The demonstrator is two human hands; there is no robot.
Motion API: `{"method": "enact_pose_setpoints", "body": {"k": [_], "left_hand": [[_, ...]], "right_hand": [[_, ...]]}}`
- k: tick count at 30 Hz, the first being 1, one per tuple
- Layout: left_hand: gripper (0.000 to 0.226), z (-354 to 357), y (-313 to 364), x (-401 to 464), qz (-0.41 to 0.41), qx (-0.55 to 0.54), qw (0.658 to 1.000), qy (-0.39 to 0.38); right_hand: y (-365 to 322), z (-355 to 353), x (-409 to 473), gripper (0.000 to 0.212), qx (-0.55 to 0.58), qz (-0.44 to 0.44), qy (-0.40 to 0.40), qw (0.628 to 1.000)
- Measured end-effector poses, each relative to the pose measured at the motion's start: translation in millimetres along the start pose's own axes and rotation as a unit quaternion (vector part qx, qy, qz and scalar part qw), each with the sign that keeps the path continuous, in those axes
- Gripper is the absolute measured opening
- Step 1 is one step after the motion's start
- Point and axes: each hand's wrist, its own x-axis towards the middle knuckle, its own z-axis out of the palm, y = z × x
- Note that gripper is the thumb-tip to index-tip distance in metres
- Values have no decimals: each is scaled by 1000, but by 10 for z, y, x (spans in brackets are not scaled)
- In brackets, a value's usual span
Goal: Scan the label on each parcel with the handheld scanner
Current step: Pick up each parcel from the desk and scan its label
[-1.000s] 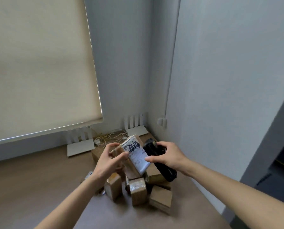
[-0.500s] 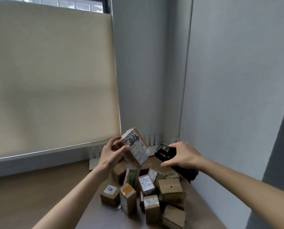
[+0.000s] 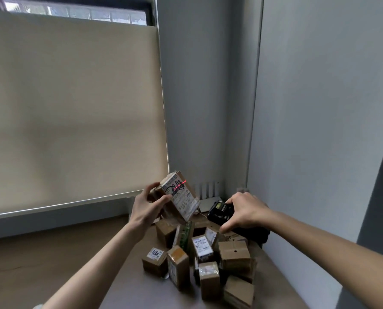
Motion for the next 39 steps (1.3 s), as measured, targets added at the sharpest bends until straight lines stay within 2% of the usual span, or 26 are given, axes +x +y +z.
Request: {"method": "enact_pose_setpoints", "body": {"k": [3, 7, 10, 18, 23, 28, 31, 33, 35, 37, 39], "left_hand": [[69, 1, 11, -53, -1, -2, 1000, 0], [56, 1, 15, -97, -7, -13, 1000, 5], [55, -5, 9, -138, -4, -13, 1000, 4], [45, -11, -18, -199, -12, -22, 999, 21], [43, -105, -20, -309, -24, -50, 998, 43], [54, -359, -64, -580, -77, -106, 986, 99], [48, -608, -112, -842, -102, -137, 974, 150], [47, -805, -145, -1070, -121, -159, 963, 179], [60, -1054, -171, -1326, -136, -166, 958, 192], [84, -1369, -207, -1596, -144, -155, 959, 187], [98, -1720, -206, -1900, -147, -120, 964, 185]], "right_hand": [[-30, 16, -35, 105, -11, -3, -10, 1000], [-68, 44, -67, 104, -26, -4, -12, 1000], [-84, 52, -74, 103, -22, -9, -10, 1000], [-64, 63, -83, 84, -15, -19, -11, 1000], [-99, 142, -38, 87, 85, -29, -22, 996], [-436, 364, -85, 44, 255, -69, -43, 963], [-805, 601, -123, 45, 342, -101, -68, 932], [-1081, 790, -155, 61, 383, -131, -84, 910], [-1399, 943, -236, 62, 397, -164, -95, 898], [-1739, 1060, -335, 55, 407, -191, -109, 886], [-2104, 1145, -452, 48, 407, -218, -124, 878]]}}
